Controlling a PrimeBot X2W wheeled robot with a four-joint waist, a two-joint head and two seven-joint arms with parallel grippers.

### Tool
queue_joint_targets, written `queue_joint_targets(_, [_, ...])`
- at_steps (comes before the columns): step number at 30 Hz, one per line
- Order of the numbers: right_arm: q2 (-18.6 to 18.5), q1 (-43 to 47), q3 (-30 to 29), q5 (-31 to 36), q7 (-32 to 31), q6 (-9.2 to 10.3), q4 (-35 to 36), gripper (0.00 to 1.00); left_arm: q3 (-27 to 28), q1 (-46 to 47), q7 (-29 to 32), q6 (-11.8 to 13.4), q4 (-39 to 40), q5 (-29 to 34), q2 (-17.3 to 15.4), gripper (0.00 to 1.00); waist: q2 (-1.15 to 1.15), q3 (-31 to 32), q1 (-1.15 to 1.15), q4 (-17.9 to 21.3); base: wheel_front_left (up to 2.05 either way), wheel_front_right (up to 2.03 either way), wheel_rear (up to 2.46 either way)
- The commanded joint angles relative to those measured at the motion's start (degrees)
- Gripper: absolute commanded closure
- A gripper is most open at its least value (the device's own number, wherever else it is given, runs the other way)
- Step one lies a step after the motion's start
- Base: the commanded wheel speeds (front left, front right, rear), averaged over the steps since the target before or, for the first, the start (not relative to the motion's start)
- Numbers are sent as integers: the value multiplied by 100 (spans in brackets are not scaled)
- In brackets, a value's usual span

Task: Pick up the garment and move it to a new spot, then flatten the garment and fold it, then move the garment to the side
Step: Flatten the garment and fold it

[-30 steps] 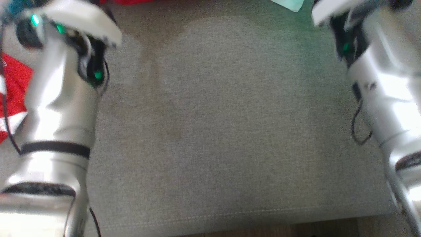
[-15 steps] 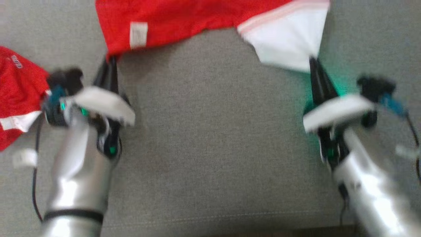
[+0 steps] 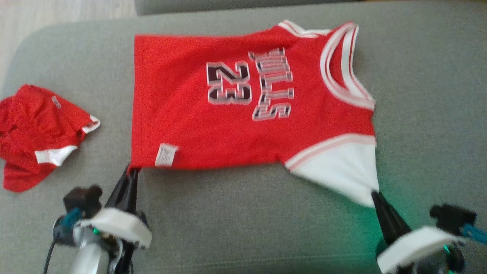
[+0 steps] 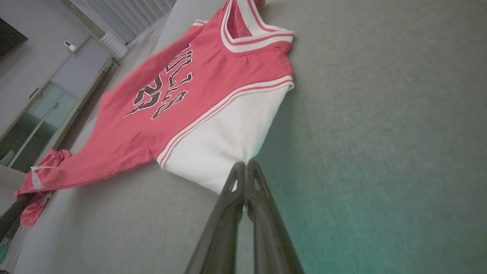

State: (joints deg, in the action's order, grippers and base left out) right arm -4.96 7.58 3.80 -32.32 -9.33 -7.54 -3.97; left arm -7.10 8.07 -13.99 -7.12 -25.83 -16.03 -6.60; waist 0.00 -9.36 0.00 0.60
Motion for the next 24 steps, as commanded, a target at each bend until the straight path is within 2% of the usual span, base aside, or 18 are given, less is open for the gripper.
queue_joint_targets(1, [31,187,-15,81,-295,5,480,100,183,2,37,-2,343,5,-187,100,0,214,0,23,0,0,0])
queue_joint_targets(7, [197,1166,-494,191,-1667,5,1863,100,292,-820,584,203,1378,-102,-336,100,0,476,0,39,0,0,0])
queue_joint_targets(11, [204,1439,-625,9,-2025,5,2233,100,346,-1148,880,317,1885,-144,-400,100,0,540,0,58,0,0,0])
queue_joint_targets(17, [207,1503,-839,-94,-2340,5,2383,100,323,-1504,1461,426,2489,-229,-470,100,0,571,0,63,0,0,0])
queue_joint_targets(21, [207,1321,-925,-78,-2516,5,2307,100,255,-1459,1841,409,2585,-304,-523,100,0,447,0,15,0,0,0])
queue_joint_targets(24, [207,1030,-949,172,-2685,5,2255,100,223,-1294,2150,358,2529,-417,-581,100,0,275,0,-26,0,0,0])
